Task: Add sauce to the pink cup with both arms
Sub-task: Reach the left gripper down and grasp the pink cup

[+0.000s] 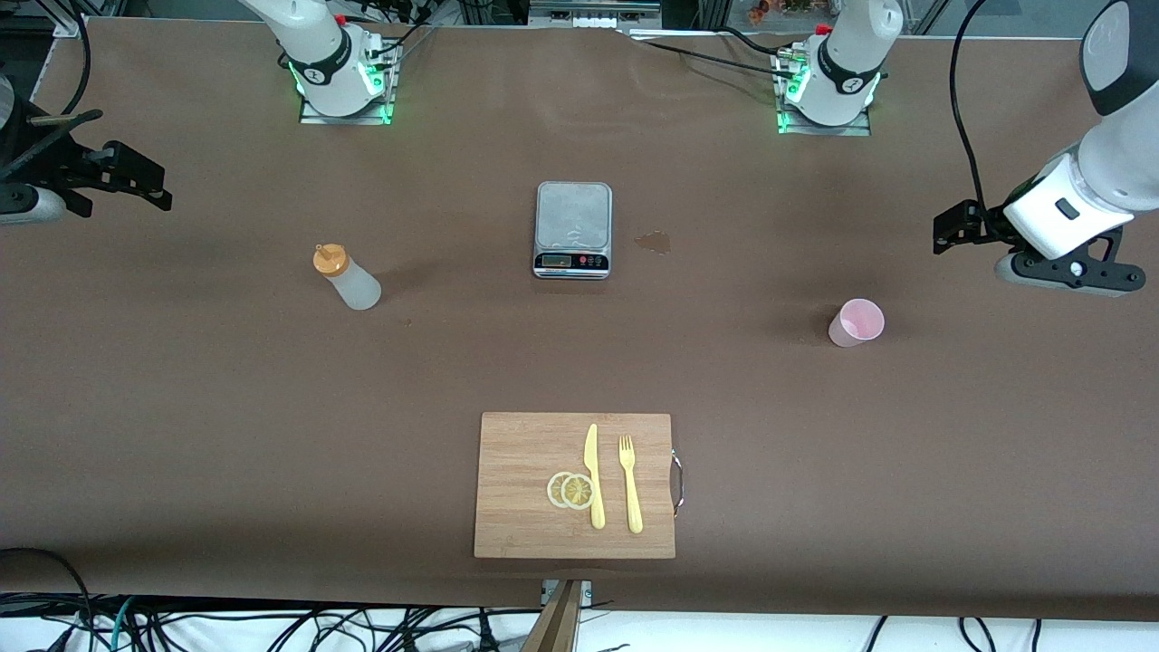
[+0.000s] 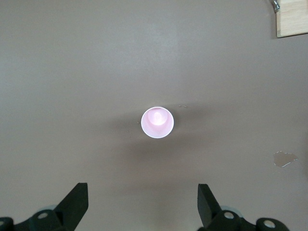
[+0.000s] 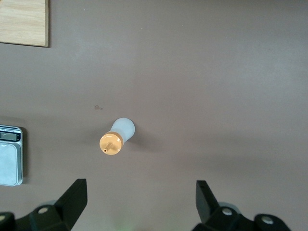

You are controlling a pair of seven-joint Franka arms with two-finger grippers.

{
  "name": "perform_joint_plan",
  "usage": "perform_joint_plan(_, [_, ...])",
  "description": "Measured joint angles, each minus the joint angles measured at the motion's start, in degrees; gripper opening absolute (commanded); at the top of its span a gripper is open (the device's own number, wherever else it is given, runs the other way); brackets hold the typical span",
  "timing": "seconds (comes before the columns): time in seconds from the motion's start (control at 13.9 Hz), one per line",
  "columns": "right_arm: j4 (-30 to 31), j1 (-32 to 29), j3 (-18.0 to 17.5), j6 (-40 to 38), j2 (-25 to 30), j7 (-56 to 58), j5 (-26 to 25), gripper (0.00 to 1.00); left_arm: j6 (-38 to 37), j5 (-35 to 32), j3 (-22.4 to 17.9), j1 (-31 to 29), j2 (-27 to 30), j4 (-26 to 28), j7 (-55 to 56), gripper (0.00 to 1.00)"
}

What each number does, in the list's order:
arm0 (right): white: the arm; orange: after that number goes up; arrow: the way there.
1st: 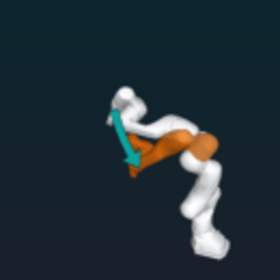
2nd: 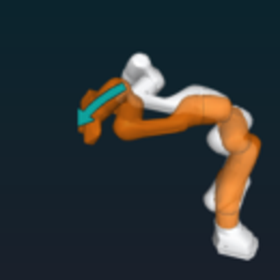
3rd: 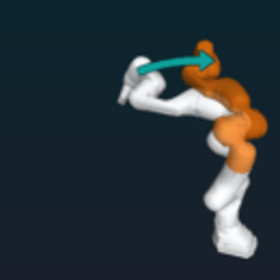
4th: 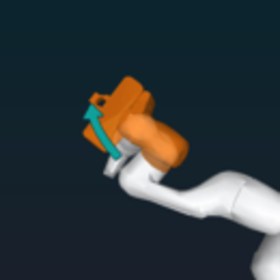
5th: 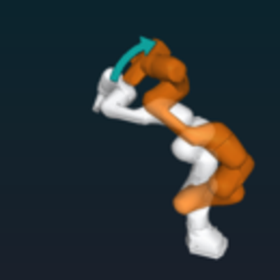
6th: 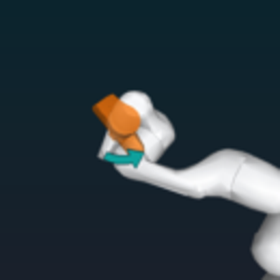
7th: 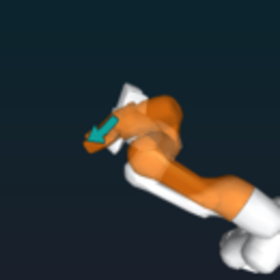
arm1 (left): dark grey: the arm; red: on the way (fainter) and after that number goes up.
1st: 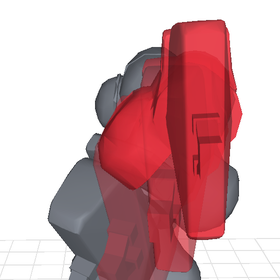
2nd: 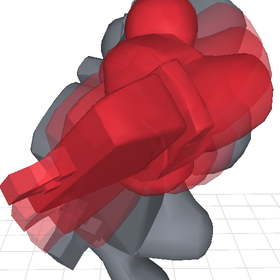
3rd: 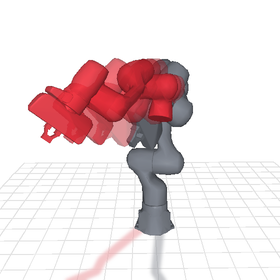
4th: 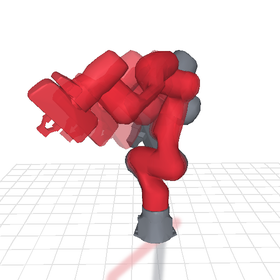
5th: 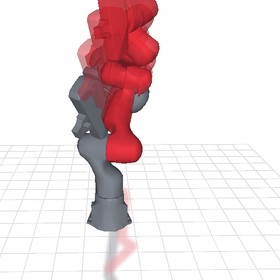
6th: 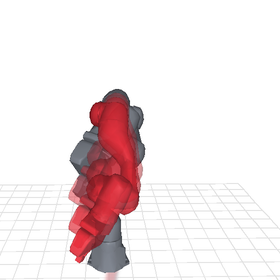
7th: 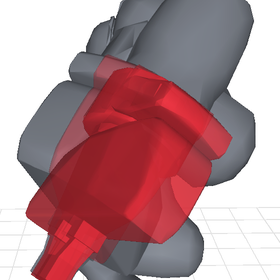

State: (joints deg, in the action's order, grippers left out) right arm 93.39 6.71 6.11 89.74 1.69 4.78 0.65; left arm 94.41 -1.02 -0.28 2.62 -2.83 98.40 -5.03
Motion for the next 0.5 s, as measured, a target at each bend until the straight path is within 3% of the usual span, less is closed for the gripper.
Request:
perform_joint_plan(0.29, [0.0, 0.0, 0.0, 0.3, 0.0, 0.0, -0.2, 1.00, 0.5, 0.0, -0.4, -1.2, -3.2, 0.0, -0.9, 1.00])
perform_joint_plan(0.5, [0.0, 0.0, 0.0, 1.0, -0.4, 0.0, -0.3, 1.00, 5.9, 0.0, -0.5, -2.9, -10.1, 0.5, -4.0, 1.00])
